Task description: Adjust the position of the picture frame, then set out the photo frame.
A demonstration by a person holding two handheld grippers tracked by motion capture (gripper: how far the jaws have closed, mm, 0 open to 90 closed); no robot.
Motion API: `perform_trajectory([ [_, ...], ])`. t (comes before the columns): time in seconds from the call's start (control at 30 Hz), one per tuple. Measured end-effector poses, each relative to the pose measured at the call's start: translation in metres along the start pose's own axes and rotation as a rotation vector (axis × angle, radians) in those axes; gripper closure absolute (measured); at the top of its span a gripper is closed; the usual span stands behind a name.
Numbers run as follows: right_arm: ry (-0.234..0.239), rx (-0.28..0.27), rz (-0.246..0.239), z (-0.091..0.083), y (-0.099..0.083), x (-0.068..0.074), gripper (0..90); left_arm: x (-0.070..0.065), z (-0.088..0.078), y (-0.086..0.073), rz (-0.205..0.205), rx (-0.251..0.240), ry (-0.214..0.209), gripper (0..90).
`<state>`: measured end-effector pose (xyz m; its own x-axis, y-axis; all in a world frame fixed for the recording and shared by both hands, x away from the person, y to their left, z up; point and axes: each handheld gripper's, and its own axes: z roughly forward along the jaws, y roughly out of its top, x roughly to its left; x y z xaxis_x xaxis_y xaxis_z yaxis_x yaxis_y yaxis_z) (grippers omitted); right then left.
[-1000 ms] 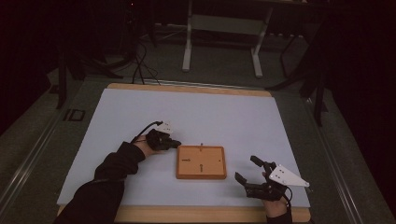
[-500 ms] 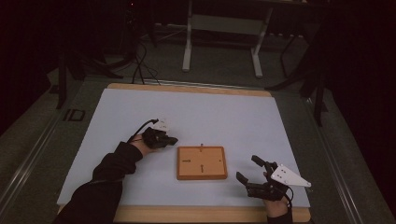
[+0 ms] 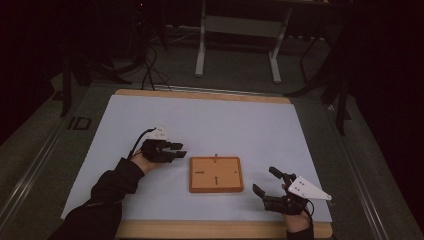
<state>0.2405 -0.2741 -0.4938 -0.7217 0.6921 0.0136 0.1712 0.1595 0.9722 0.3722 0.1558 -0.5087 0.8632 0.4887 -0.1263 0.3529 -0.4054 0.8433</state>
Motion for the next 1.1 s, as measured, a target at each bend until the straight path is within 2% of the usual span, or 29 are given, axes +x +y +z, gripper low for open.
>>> perform_trajectory([
  [0.07, -0.007, 0.007, -0.009, 0.000, 0.000, 0.000, 17.5, -0.004, -0.002, -0.001, -0.007, -0.016, -0.031, 49.9],
  [0.13, 0.003, 0.008, -0.004, 0.000, 0.000, 0.000, 21.9, -0.009, -0.004, -0.001, -0.014, -0.023, -0.057, 45.8],
  [0.2, 0.009, 0.014, -0.002, 0.000, 0.000, -0.001, 21.9, -0.017, -0.003, -0.002, -0.006, -0.031, -0.063, 39.9],
  [0.27, 0.020, 0.021, 0.011, 0.001, 0.000, -0.001, 22.2, -0.026, -0.002, -0.002, -0.003, -0.033, -0.078, 37.9],
  [0.37, 0.022, 0.038, 0.006, 0.002, -0.001, -0.001, 22.3, -0.039, 0.001, -0.002, 0.008, -0.044, -0.100, 33.5],
  [0.43, 0.020, 0.045, 0.003, 0.003, -0.001, 0.000, 22.7, -0.044, 0.004, -0.002, 0.004, -0.049, -0.111, 29.9],
  [0.5, 0.023, 0.063, 0.006, 0.004, -0.001, -0.001, 23.1, -0.050, 0.007, -0.001, 0.012, -0.041, -0.097, 25.9],
  [0.53, 0.025, 0.063, 0.003, 0.004, -0.002, -0.001, 23.1, -0.051, 0.009, -0.001, 0.009, -0.042, -0.112, 25.0],
  [0.6, 0.019, 0.071, -0.006, 0.004, -0.001, -0.002, 23.1, -0.053, 0.012, 0.000, 0.012, -0.040, -0.108, 23.6],
  [0.67, 0.044, 0.057, 0.020, 0.003, -0.002, -0.005, 23.2, -0.053, 0.016, 0.001, 0.000, -0.042, -0.121, 23.4],
  [0.77, 0.048, 0.042, 0.027, 0.001, 0.000, -0.007, 23.1, -0.054, 0.018, 0.003, 0.007, -0.040, -0.114, 23.4],
  [0.8, 0.058, 0.035, 0.034, 0.000, 0.000, -0.007, 23.0, -0.055, 0.019, 0.004, 0.007, -0.041, -0.126, 23.5],
  [0.9, 0.068, 0.017, 0.041, -0.001, 0.001, -0.008, 20.5, -0.056, 0.022, 0.007, 0.022, -0.035, -0.127, 25.5],
  [0.97, 0.081, 0.007, 0.072, -0.001, 0.000, -0.010, 16.9, -0.059, 0.028, 0.013, 0.048, -0.024, -0.127, 26.4],
  [1.0, 0.075, 0.010, 0.071, 0.000, 0.000, -0.010, 16.6, -0.060, 0.030, 0.014, 0.053, -0.026, -0.135, 26.6],
  [1.1, 0.079, 0.010, 0.064, 0.001, 0.000, -0.008, 15.1, -0.062, 0.036, 0.019, 0.066, -0.022, -0.109, 29.5],
])
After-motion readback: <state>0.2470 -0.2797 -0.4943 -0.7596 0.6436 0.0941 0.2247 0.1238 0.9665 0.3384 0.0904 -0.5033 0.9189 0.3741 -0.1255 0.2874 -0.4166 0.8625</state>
